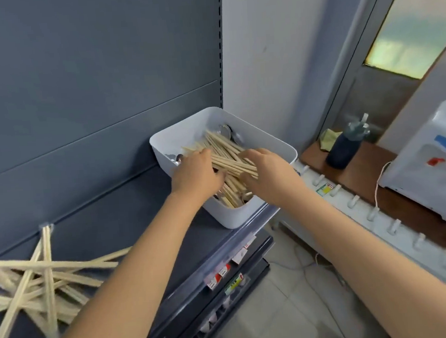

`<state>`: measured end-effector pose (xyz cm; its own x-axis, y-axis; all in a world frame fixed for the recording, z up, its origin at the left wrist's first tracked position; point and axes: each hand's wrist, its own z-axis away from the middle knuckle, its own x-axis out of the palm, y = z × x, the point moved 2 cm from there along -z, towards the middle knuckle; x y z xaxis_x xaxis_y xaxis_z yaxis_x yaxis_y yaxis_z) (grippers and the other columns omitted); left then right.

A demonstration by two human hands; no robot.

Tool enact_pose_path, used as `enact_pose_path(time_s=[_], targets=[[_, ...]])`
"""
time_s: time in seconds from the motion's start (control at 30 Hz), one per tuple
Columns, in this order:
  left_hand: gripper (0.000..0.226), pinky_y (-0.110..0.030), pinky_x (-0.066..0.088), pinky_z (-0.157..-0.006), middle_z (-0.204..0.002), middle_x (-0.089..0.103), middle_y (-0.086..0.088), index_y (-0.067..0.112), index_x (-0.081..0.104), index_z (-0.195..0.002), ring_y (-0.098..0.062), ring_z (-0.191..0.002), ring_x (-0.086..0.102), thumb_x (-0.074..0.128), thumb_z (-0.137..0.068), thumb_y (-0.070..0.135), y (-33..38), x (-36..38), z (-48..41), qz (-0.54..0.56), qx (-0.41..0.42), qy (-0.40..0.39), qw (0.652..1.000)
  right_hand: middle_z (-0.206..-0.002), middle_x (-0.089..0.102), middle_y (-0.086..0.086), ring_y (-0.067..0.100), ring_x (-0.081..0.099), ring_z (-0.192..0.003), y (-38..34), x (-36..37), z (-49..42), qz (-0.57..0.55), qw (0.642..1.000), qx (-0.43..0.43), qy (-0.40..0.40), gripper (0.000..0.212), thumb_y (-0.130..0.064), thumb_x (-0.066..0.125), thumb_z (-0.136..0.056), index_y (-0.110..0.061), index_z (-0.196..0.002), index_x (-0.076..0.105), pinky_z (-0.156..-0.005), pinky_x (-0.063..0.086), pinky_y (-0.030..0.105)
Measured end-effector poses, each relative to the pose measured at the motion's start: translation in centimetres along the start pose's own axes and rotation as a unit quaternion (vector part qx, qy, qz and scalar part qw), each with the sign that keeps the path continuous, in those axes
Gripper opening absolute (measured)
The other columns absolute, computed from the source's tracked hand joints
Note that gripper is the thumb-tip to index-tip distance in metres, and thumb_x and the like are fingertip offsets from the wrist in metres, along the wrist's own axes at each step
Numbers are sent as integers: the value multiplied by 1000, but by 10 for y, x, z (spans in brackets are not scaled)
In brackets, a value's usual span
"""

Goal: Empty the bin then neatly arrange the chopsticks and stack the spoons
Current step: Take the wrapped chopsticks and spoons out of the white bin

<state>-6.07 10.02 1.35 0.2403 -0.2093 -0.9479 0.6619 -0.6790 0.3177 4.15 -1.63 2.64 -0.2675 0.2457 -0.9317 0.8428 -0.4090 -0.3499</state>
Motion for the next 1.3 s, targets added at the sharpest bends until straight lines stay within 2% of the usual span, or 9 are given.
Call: enact_pose_path(time_s=[0.1, 0.23, 0.43, 0.57, 0.73, 0.83, 0.97, 1.13, 1.3], targets=[[20, -31, 41, -65, -91, 64, -4, 14, 61, -91, -27, -89, 60, 61, -87, 34, -5, 15, -42, 44, -51, -71, 995, -128, 54, 9, 28, 51, -116, 14, 9, -46, 19, 998, 4, -68, 40, -22, 59, -90, -11, -128, 55, -94, 43, 36], [11, -31, 44, -64, -93, 64, -4, 16, 63, -90, -24, -83, 59, 58, -82, 23, -11, 33, -77, 0, -89, -93, 992, -126, 58, 12, 28, 53, -116, 27, 35, -99, 2, 987, -22, -160, 41, -23, 59, -89, -7, -127, 55, -95, 44, 35], [29, -42, 48, -90, -122, 50, -3, 19, 64, -113, -26, -109, 54, 56, -85, 17, -23, 45, -105, 31, -137, -86, 986, -86, 52, 12, 26, 52, -84, 36, 62, -158, 31, 959, -112, -257, 18, -17, 60, -85, -6, -87, 46, -63, 34, 28], [33, -40, 47, -93, -120, 57, -5, 14, 62, -117, -26, -109, 56, 58, -85, 15, -17, 48, -108, 112, -242, -9, 964, -72, 46, 5, 24, 50, -76, 45, 64, -190, -17, 929, -127, -348, 22, -16, 58, -86, -7, -71, 46, -59, 35, 28], [33, -40, 49, -88, -101, 60, 8, 23, 59, -106, -18, -96, 61, 61, -76, 38, 1, 60, -110, 193, -364, 147, 899, -68, 40, 1, 11, 36, -57, 63, 52, -209, -194, 881, -85, -423, 23, -5, 46, -92, -13, -71, 42, -44, 28, 18], [28, -36, 47, -85, -97, 55, 8, 13, 60, -104, -21, -91, 60, 68, -83, 30, 23, 59, -109, 179, -395, 236, 870, -74, 47, 11, 18, 43, -60, 74, 58, -215, -256, 871, -45, -417, 8, -5, 47, -91, -6, -83, 48, -51, 32, 25], [17, -26, 43, -82, -87, 58, 15, 20, 60, -95, -12, -93, 58, 66, -88, 35, 42, 62, -110, 270, -420, 236, 834, -94, 66, 22, 31, 63, -80, 76, 62, -216, -366, 851, -44, -373, 21, -6, 47, -89, -3, -100, 65, -70, 51, 37], [38, -25, 41, -79, -102, 57, 9, 17, 60, -113, -11, -93, 55, 63, -87, 44, 53, 56, -113, 262, -424, 271, 823, -85, 63, 13, 22, 58, -71, 72, 51, -223, -468, 828, -54, -304, 17, -9, 53, -92, -2, -105, 61, -60, 47, 28], [31, -27, 50, -80, -106, 68, 0, 19, 63, -118, -14, -99, 65, 60, -92, 36, 63, 42, -112, 461, -380, 325, 733, -101, 71, 14, 26, 68, -93, 59, 36, -218, -536, 749, -132, -367, 17, -13, 53, -96, -7, -106, 66, -83, 55, 38]])
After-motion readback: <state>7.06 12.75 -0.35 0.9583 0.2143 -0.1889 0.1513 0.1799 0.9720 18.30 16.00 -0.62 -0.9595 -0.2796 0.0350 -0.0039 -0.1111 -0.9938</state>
